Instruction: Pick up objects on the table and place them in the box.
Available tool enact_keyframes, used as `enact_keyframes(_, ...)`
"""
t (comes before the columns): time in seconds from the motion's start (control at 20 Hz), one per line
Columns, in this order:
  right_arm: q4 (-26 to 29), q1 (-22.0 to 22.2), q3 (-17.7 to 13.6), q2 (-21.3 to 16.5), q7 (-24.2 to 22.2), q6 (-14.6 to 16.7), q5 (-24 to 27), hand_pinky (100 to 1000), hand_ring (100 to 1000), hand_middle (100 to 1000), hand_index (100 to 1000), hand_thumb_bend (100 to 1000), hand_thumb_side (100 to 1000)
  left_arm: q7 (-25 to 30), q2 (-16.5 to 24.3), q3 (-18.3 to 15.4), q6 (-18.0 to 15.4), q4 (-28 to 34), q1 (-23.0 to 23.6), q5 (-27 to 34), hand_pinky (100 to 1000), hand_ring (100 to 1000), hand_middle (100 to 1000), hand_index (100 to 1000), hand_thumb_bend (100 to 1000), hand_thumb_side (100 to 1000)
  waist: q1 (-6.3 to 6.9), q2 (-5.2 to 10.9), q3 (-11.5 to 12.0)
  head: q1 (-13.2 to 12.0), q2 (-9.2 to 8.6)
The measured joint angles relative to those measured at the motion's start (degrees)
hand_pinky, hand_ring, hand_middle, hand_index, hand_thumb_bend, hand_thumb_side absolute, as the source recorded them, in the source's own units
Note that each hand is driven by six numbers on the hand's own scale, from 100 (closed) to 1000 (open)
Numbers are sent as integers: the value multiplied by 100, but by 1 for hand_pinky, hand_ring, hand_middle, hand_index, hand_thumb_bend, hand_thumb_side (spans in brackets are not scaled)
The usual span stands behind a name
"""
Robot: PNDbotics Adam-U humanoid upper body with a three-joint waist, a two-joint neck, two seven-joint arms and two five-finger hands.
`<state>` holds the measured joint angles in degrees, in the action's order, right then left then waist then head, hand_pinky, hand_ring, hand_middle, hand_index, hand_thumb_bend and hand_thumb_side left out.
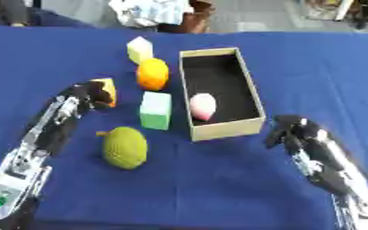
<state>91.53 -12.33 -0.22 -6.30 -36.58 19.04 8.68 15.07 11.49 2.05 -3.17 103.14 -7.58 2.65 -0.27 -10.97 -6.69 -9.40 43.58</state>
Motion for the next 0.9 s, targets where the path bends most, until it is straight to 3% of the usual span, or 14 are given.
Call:
enact_keyframes(0.4,4,0,-45,0,38,19,-54,579,607,581,825,100,470,226,0,-40,-107,43,0,-245,762,757,686,827,100,739,0,0,1,93,23)
enact_keyframes(0.65,33,0,-46,0,46,29,-101,585,611,583,830,100,470,439,92,-81,-294,152,-19,-599,800,806,747,861,100,586,0,0,-24,124,23)
enact_keyframes(0.75,35,4,-47,0,46,31,-110,585,612,583,831,100,470,629,257,-93,-460,245,-64,-900,828,834,783,889,100,480,0,0,-35,136,23)
enact_keyframes(0.9,35,26,-47,0,49,34,-125,586,612,584,832,100,470,1009,702,-77,-831,400,-146,-1563,838,839,799,906,100,427,5,9,-42,143,24)
